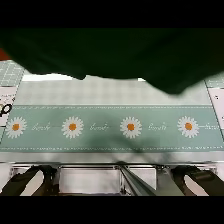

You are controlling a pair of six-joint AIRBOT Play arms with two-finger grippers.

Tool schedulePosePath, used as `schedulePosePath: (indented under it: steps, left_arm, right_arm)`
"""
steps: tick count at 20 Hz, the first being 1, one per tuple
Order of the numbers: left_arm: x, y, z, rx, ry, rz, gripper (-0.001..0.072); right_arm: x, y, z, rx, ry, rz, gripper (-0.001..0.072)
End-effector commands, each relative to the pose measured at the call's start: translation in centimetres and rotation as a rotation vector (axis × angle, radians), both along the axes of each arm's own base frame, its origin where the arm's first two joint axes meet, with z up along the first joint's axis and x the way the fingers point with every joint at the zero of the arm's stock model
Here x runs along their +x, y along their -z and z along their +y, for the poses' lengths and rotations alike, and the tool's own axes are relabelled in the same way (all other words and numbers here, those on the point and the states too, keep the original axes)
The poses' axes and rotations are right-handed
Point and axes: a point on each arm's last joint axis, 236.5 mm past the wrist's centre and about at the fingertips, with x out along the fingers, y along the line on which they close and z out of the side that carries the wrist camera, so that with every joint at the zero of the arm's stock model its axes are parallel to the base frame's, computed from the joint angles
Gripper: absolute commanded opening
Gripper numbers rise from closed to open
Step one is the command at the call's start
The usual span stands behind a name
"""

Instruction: Fold the shirts.

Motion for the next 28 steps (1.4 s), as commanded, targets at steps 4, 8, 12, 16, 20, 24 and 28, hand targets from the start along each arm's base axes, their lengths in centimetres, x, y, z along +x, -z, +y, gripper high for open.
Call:
schedulePosePath:
  steps: [4, 8, 12, 16, 20, 24, 28]
  left_arm:
    - [-6.9, 2.7, -1.6, 0.109, 0.032, 0.080, 0.0018]
    - [-2.3, 9.5, -0.7, 0.024, 0.045, 0.375, 0.0018]
    - [3.6, 22.0, 0.5, -0.025, 0.078, 0.720, 0.0019]
    - [12.3, 32.7, 2.6, -0.106, 0.015, 0.882, 0.0019]
    - [21.8, 40.5, 5.5, -0.181, -0.089, 0.994, 0.0019]
    - [26.9, 45.3, 5.4, -0.209, -0.085, 1.095, 0.0018]
    - [26.6, 46.4, 5.7, -0.170, -0.070, 1.196, 0.0512]
  right_arm:
    - [-5.2, 0.3, -1.2, -0.011, 0.025, 0.002, 0.0024]
    - [-0.6, 8.6, 0.9, -0.020, -0.044, 0.277, 0.0025]
    - [6.6, 18.9, 2.2, -0.008, -0.055, 0.489, 0.0024]
    - [15.5, 28.9, 3.1, -0.023, -0.043, 0.680, 0.0023]
    - [25.4, 36.4, 3.9, 0.033, -0.003, 0.771, 0.0024]
    - [33.4, 41.2, 4.2, 0.132, 0.086, 0.815, 0.0026]
    - [36.2, 40.8, 0.1, 0.303, 0.233, 0.847, 0.0404]
